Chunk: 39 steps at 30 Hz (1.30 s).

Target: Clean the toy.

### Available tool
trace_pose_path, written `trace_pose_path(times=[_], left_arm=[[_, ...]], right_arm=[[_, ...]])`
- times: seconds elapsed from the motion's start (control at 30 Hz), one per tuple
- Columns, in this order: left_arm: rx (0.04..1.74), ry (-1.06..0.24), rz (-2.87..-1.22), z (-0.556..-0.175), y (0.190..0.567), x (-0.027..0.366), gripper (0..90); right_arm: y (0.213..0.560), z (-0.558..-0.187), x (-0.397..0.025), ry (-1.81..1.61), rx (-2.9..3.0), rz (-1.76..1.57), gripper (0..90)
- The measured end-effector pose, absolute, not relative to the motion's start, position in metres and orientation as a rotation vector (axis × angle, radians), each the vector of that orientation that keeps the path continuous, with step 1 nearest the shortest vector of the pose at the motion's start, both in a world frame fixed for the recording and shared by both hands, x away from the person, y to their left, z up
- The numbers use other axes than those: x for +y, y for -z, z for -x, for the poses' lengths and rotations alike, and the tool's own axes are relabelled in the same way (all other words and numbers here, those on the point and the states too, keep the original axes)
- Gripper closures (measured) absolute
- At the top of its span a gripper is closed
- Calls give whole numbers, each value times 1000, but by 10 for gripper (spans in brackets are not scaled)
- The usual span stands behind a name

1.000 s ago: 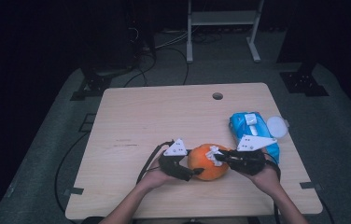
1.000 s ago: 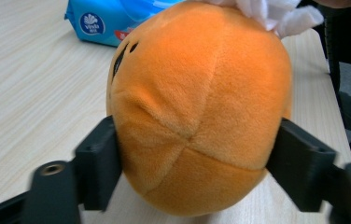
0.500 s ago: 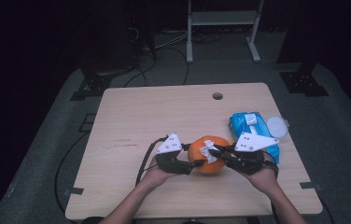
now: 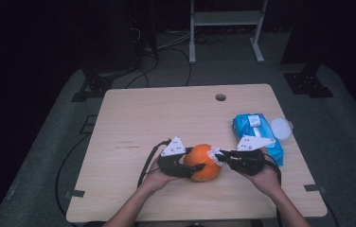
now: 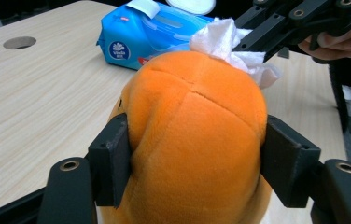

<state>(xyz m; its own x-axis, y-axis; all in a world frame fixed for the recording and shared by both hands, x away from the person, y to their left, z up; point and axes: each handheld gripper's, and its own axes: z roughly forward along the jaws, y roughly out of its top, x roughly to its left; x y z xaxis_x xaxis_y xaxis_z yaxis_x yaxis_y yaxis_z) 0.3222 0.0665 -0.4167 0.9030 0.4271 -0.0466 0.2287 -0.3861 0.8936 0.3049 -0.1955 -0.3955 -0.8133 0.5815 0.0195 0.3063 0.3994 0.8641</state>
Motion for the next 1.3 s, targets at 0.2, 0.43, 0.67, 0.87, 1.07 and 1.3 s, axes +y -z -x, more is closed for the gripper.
trace_pose_path(times=[0.2, 0.43, 0.67, 0.87, 1.07, 1.3], left_arm=[[472, -241, -1995, -318, 417, 62, 271], [392, -120, -1946, -322, 419, 67, 136], [445, -46, -1946, -338, 438, 68, 53], [345, -50, -1992, -329, 430, 65, 154], [375, -113, -2021, -333, 439, 54, 36], [328, -211, -2020, -320, 420, 57, 300]], right_arm=[[384, -294, -181, -1377, 2358, -685, 817], [397, -297, -197, -1396, 2369, -751, 816], [398, -296, -203, -1392, 2374, -757, 816], [399, -301, -214, -1400, 2350, -814, 814], [401, -307, -220, -1421, 2352, -843, 814], [392, -303, -219, -1480, 2323, -841, 817]])
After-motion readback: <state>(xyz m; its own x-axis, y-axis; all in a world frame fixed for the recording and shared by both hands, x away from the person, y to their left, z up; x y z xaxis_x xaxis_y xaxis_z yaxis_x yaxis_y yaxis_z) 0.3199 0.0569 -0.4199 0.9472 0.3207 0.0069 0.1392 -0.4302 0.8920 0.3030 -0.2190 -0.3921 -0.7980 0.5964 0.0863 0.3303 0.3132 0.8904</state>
